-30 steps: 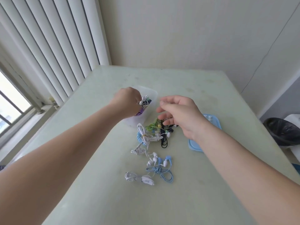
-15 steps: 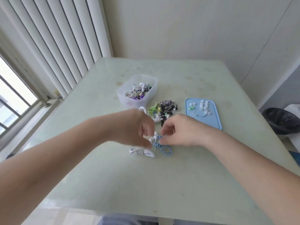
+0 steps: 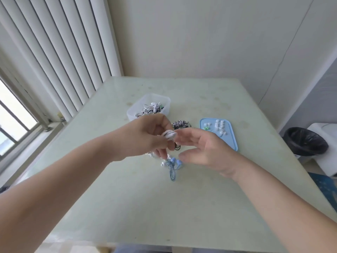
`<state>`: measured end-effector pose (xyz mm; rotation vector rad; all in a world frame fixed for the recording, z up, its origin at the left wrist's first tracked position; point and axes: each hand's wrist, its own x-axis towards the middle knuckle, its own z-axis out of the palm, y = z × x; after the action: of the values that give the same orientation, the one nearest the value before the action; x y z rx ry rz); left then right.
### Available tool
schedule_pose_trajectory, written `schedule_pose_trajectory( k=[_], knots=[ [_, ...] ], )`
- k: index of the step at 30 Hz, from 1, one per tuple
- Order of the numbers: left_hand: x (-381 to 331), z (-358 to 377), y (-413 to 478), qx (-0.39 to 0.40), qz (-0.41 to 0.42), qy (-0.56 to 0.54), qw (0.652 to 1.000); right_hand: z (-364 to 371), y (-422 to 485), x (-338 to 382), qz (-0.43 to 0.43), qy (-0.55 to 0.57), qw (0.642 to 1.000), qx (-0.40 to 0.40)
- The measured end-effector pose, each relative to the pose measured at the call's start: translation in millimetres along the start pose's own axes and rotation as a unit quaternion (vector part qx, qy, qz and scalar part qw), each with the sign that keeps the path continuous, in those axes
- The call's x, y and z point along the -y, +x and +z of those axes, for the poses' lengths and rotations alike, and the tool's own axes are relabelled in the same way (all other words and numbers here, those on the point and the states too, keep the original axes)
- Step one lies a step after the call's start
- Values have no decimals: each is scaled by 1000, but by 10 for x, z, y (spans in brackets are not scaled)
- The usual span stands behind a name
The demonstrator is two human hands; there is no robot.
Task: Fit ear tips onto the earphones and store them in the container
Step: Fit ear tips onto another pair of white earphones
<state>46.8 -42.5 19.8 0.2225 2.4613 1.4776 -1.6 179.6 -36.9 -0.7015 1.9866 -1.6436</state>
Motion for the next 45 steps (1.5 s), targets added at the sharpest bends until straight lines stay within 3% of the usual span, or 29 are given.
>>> schedule_pose_trajectory(
  k=[6,13,19,22,27,34,39,45],
  knots=[
    [-158,33,193,56,26,-167,984,-71,-81,98,-20,148,989,-9],
    [-34,228,390,47,-10,-171,984,-275,-115,56,-12,237,964,-119],
    [-26,651,572,-96,24,-45,994,-406,-88,-46,17,208,967,-148],
    [-10,774,685,-134,30,-84,987,-482,-108,-102,17,165,972,-169],
    [95,981,849,-136,12,-158,978,-568,-137,-205,17,62,978,-197],
    [176,1117,985,-83,-2,-293,952,-698,-182,-308,58,187,957,-215],
    [145,1197,996,-98,-20,-360,928,-651,-201,-383,53,138,955,-258],
    [262,1257,1009,-147,-35,-329,932,-661,-237,-416,36,113,955,-273]
  ],
)
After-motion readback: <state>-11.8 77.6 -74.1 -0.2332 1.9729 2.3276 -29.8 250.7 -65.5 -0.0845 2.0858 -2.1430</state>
